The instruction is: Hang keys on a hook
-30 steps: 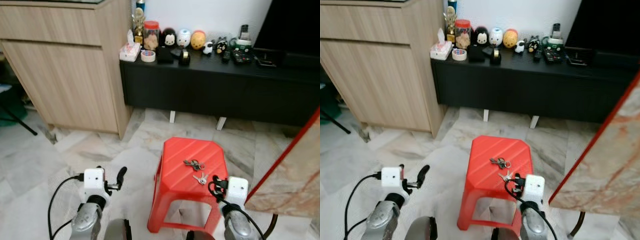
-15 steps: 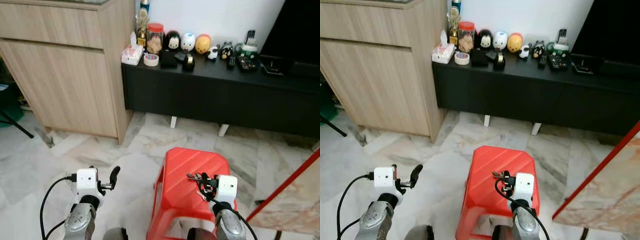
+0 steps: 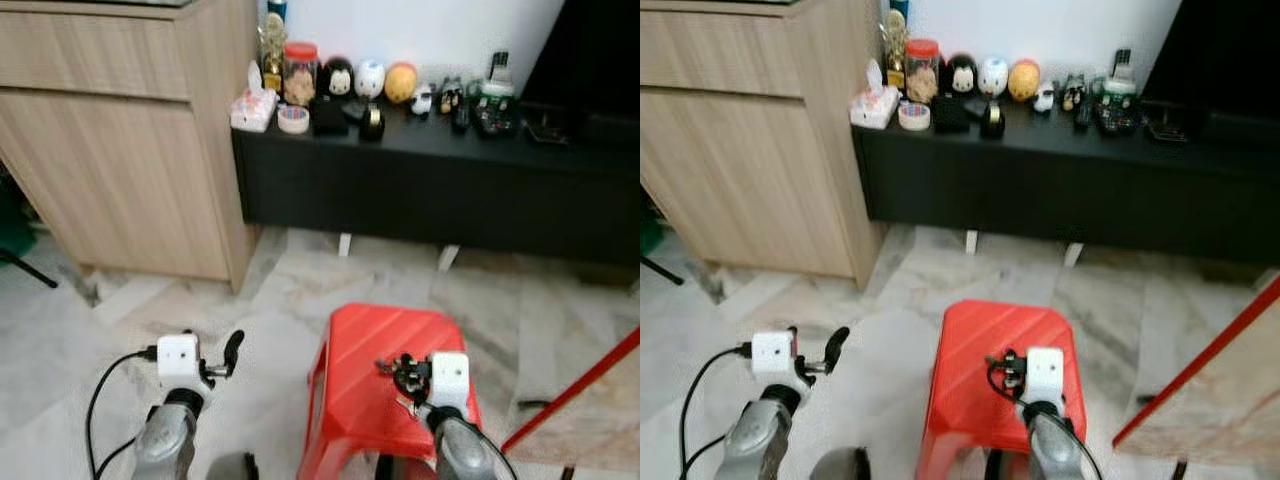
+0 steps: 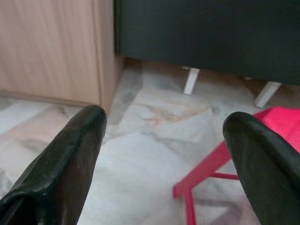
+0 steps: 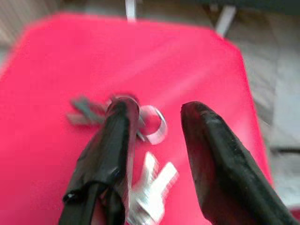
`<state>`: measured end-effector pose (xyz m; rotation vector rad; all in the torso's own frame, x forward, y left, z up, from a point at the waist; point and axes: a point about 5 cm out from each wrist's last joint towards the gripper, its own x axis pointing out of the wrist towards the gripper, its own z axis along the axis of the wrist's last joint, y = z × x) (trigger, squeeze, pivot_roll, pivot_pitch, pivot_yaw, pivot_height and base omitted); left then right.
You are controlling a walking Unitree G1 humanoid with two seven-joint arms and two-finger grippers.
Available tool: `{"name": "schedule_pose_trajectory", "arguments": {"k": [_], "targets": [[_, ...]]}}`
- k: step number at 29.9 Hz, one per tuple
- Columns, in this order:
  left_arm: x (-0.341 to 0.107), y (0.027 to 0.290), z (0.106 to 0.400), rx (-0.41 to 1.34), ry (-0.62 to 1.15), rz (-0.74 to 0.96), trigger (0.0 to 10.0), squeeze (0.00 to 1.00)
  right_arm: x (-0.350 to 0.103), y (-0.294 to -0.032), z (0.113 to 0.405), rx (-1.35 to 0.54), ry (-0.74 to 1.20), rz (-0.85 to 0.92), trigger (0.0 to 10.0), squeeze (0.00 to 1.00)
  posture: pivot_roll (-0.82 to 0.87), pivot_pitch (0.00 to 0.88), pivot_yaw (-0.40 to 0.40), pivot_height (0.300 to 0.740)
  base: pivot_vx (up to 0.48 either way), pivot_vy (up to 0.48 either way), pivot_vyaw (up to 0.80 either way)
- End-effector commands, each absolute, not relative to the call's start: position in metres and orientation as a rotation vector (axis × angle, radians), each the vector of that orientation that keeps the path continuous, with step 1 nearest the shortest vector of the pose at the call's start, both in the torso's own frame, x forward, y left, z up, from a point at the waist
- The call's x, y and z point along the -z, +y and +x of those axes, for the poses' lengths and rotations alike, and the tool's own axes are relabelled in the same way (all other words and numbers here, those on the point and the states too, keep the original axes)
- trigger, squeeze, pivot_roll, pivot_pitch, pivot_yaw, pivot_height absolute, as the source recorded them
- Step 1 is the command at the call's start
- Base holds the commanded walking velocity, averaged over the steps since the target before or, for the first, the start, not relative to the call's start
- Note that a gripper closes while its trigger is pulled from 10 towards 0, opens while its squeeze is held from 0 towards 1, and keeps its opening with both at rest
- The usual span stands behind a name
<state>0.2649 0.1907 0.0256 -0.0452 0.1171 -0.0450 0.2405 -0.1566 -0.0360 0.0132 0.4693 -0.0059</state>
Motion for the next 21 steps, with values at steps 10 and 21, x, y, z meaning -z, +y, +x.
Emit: {"name": "schedule_pose_trajectory", "arguments": {"k": [10, 21], "targets": [[-0.021, 0.195, 0.26, 0.035, 0.142, -0.037, 10.0, 0.0, 0.042, -0.15, 0.235, -0.048, 0.52, 0.038, 10.0, 0.89, -0.01, 0.034, -0.075, 0.61, 0.0, 0.0, 0.0], [-0.018, 0.194, 0.258, 0.043, 0.159, -0.037, 10.0, 0.0, 0.058, -0.164, 0.218, -0.096, 0.654, -0.035, 10.0, 0.0, -0.02, 0.041, -0.074, 0.61, 0.0, 0.0, 0.0]]}}
